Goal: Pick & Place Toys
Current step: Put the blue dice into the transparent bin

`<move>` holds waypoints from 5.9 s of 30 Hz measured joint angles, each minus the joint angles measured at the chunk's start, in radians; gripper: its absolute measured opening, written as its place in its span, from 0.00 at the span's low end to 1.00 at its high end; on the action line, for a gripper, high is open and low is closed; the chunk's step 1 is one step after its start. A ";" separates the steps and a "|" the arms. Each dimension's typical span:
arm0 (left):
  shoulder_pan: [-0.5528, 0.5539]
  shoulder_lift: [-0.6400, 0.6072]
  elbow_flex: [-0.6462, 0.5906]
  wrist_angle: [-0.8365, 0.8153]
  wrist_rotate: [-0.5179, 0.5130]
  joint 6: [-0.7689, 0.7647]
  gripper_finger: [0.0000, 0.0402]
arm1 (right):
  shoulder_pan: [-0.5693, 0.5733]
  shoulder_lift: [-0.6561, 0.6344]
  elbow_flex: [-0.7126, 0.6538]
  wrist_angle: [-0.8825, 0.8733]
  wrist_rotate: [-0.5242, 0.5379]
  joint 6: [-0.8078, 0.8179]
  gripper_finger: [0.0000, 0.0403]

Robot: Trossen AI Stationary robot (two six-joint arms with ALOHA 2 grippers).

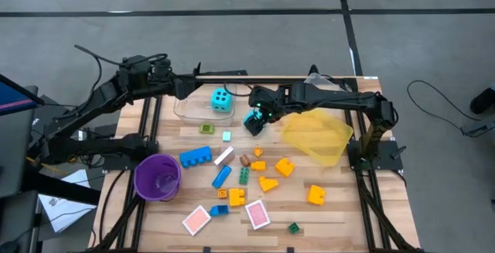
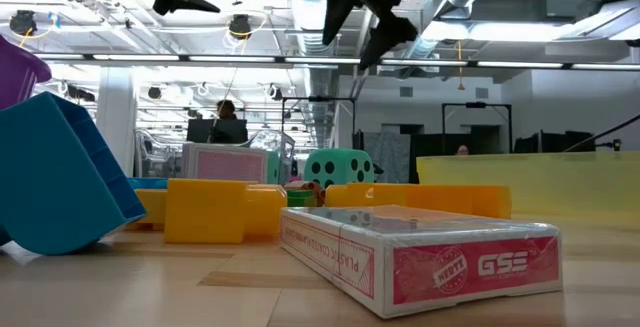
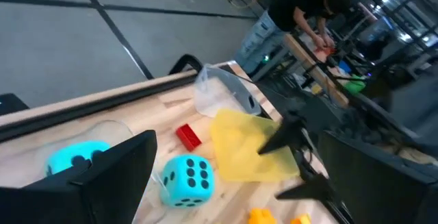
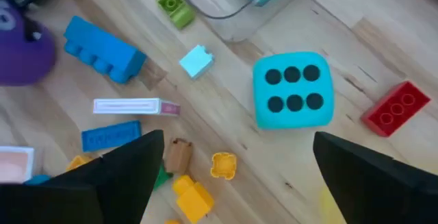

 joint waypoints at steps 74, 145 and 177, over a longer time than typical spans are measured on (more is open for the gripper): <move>0.000 0.000 0.000 0.224 0.192 -0.202 1.00 | -0.103 0.278 -0.175 0.286 -0.086 -0.252 0.91; 0.000 0.000 0.000 0.224 0.293 -0.202 1.00 | -0.043 0.050 -0.180 0.217 -0.198 -0.173 0.00; -0.386 0.609 0.340 0.247 0.106 0.794 1.00 | 0.211 -0.684 -0.177 -0.008 0.375 0.184 0.94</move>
